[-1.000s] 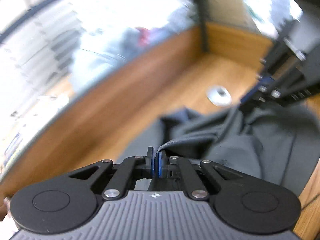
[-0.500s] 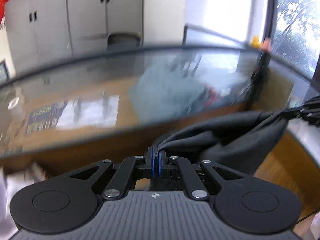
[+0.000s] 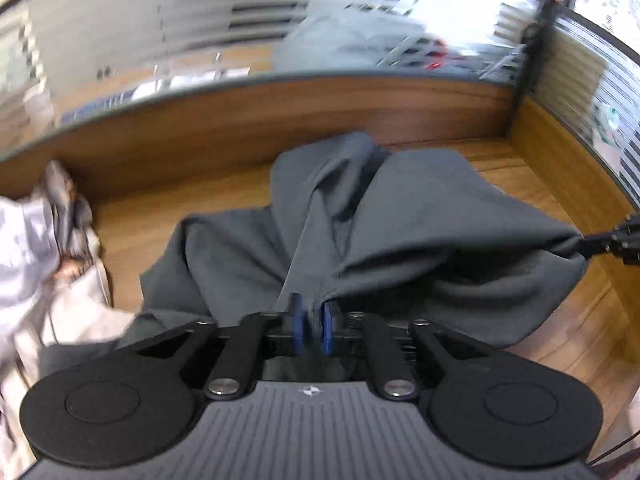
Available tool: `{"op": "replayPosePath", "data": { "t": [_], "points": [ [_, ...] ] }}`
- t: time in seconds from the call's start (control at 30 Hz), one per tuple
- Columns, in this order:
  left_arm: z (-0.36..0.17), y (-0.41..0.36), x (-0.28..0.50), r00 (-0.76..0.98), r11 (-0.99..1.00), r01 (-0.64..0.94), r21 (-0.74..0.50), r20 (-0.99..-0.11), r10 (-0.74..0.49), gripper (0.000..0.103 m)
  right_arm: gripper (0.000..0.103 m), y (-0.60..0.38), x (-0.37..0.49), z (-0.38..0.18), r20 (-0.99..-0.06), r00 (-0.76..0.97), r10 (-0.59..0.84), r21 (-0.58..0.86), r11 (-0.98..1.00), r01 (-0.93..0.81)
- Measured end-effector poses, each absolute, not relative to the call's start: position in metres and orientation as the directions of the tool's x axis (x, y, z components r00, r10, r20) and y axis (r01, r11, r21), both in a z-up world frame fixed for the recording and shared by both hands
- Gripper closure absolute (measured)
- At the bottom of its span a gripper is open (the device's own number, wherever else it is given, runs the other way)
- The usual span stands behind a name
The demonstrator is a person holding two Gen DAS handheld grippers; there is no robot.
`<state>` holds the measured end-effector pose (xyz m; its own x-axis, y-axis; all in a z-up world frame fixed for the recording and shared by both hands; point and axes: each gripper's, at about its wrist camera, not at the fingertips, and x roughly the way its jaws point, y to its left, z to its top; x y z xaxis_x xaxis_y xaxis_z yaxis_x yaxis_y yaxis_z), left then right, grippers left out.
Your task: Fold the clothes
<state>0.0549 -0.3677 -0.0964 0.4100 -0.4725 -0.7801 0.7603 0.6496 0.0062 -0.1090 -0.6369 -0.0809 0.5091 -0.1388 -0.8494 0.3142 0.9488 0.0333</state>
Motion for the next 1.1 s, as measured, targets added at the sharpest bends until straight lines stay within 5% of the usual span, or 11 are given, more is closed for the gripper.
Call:
{"op": "replayPosePath", "data": {
  "t": [0.1, 0.23, 0.33, 0.6, 0.77, 0.83, 0.93, 1.1],
  "points": [
    [-0.08, -0.375, 0.043, 0.436, 0.595, 0.801, 0.071, -0.75, -0.498, 0.048, 0.097, -0.634, -0.11, -0.075, -0.843, 0.521, -0.131, 0.037, 0.954, 0.298],
    [-0.059, -0.384, 0.027, 0.443, 0.515, 0.848, 0.128, -0.704, -0.555, 0.027, 0.08, -0.628, -0.11, -0.055, -0.821, 0.556, -0.129, 0.028, 0.964, 0.265],
    [-0.055, -0.399, 0.021, 0.415, 0.457, 0.879, 0.137, -0.693, -0.59, 0.026, 0.056, -0.619, -0.105, -0.044, -0.8, 0.588, -0.116, 0.023, 0.974, 0.224],
    [-0.087, -0.451, 0.015, 0.385, 0.34, 0.915, 0.215, -0.715, -0.584, 0.026, 0.055, -0.588, -0.069, -0.069, -0.802, 0.593, -0.077, -0.032, 0.996, 0.087],
    [-0.11, -0.477, 0.021, 0.375, 0.306, 0.922, 0.238, -0.747, -0.549, 0.04, 0.055, -0.581, -0.054, -0.08, -0.798, 0.599, -0.067, -0.029, 0.997, 0.073],
    [-0.117, -0.487, 0.021, 0.378, 0.271, 0.924, 0.271, -0.76, -0.528, 0.079, 0.063, -0.579, -0.052, -0.076, -0.789, 0.613, -0.039, -0.012, 0.999, 0.048],
    [-0.113, -0.497, 0.026, 0.358, 0.266, 0.931, 0.248, -0.755, -0.549, 0.097, 0.092, -0.575, -0.048, -0.07, -0.779, 0.626, 0.022, 0.028, 1.0, 0.0],
    [-0.088, -0.506, 0.053, 0.339, 0.378, 0.918, 0.118, -0.73, -0.594, 0.099, 0.094, -0.573, -0.032, -0.079, -0.783, 0.612, 0.116, 0.116, 0.992, -0.039]
  ]
}}
